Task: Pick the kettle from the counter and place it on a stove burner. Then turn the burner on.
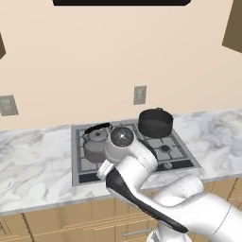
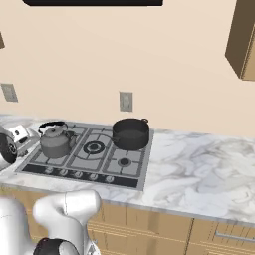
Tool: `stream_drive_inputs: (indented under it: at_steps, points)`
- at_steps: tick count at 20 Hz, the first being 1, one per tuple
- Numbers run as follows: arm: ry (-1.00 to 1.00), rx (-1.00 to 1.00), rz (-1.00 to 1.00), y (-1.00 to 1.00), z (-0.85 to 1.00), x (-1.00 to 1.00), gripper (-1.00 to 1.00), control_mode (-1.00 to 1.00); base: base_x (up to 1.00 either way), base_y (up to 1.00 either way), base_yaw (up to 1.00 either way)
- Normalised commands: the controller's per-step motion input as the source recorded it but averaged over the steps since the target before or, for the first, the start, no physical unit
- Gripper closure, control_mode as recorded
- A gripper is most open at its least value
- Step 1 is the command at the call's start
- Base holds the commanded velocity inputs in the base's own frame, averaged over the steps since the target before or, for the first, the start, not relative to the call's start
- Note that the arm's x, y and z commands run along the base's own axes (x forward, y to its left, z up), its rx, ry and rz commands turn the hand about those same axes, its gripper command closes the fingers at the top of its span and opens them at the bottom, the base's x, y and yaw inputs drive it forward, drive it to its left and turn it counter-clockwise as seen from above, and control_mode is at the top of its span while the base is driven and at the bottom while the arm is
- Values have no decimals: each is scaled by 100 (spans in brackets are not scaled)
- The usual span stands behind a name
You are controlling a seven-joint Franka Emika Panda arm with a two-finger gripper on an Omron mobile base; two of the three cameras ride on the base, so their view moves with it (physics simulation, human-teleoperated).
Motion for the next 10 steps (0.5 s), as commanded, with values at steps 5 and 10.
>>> stream_drive_inputs:
  at_steps: [5, 10]
  points:
    - [-33, 23, 13, -100, 78, -100, 100, -100, 0, 0, 0]
    - [-26, 28, 6, -100, 54, -100, 100, -100, 0, 0, 0]
